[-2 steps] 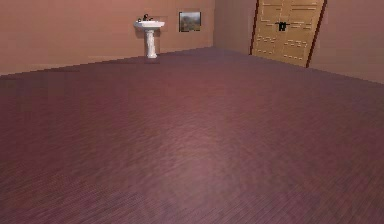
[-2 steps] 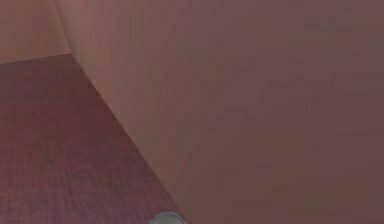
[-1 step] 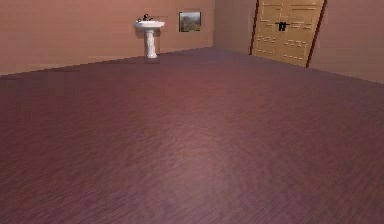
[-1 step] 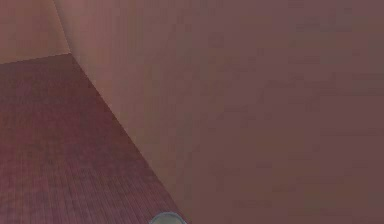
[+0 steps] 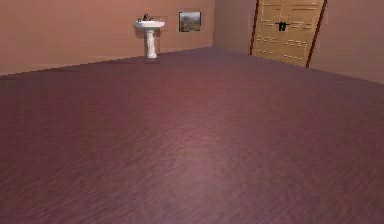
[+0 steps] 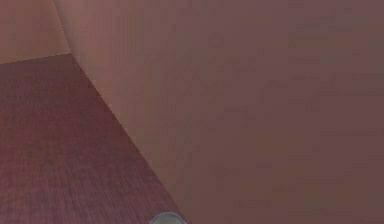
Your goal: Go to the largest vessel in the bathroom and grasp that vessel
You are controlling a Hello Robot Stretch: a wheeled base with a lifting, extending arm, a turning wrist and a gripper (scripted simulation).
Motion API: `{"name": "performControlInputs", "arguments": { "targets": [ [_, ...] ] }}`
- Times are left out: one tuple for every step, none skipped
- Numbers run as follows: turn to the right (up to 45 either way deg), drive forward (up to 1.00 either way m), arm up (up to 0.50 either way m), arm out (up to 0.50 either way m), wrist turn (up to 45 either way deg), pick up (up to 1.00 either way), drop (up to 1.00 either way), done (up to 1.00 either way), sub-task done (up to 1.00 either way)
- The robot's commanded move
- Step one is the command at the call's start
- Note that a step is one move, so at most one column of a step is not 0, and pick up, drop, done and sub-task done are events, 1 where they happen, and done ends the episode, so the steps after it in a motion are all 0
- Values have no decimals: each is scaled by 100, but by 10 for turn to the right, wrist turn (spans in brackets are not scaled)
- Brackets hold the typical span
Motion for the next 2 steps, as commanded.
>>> {"name": "performControlInputs", "arguments": {
  "targets": [
    [0,0,0,0,450,0,0,0,0],
    [0,0,0,0,270,0,0,0,0]
  ]
}}
